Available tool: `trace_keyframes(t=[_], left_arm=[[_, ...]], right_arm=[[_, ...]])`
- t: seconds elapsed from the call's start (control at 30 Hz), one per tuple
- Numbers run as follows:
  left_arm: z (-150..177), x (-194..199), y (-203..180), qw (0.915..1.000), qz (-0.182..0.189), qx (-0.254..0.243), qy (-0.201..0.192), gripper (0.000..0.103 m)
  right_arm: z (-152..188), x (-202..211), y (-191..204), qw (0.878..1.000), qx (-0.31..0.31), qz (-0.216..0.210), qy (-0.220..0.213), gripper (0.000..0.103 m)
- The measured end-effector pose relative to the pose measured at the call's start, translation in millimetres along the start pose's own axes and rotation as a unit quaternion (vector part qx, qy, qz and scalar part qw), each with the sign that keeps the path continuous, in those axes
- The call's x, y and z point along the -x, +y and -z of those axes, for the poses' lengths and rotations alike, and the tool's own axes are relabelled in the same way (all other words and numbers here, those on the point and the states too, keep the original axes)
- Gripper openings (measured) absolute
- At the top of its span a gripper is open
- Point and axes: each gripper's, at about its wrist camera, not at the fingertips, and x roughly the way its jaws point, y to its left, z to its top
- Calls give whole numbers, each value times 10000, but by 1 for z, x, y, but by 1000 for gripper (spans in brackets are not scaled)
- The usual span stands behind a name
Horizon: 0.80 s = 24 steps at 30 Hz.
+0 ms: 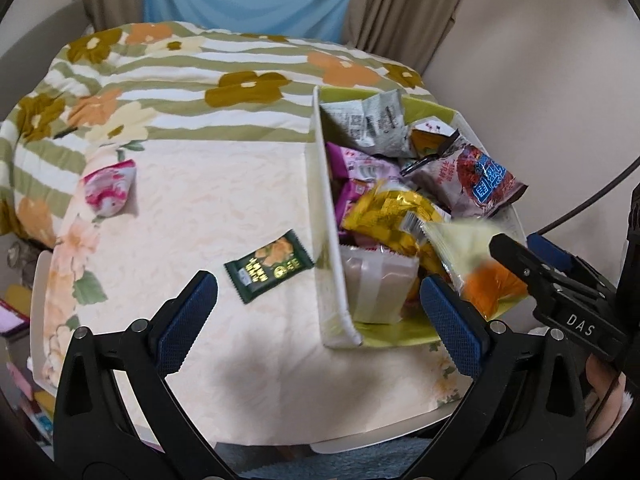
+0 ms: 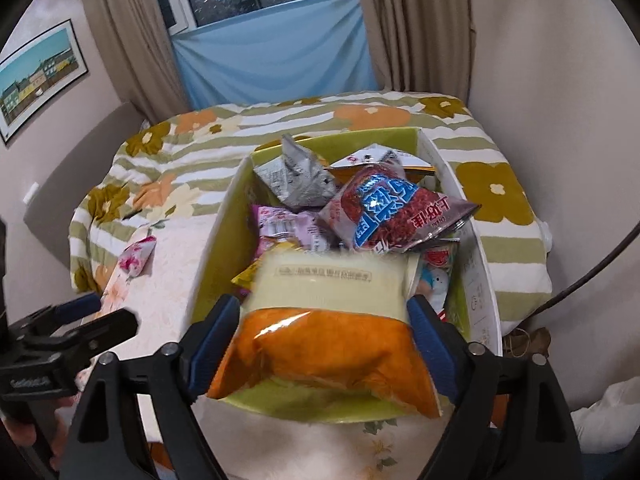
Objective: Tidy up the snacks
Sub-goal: 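Open both grippers to drop the clear pack and cream-orange bag into the box, then reach toward the pink bag with the left gripper while the right approaches the green pack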
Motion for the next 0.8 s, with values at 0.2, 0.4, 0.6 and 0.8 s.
trace_keyframes(t=[0.2,0.4,0.6,0.8], left_arm=[[15,-3,6,9999,-18,63,105,101],[23,-3,8,9998,1,58,163,101],[24,13,17,10000,-7,68,24,101],[17,43,40,9995,-112,129,-271,101]], right_arm=[[11,8,-2,9997,134,125,-171,101],[18,13,-6,9998,96,135,-114,101],[17,21,-1,9998,113,82,-141,101],[7,38,25,9995,247,-38,-218,101]])
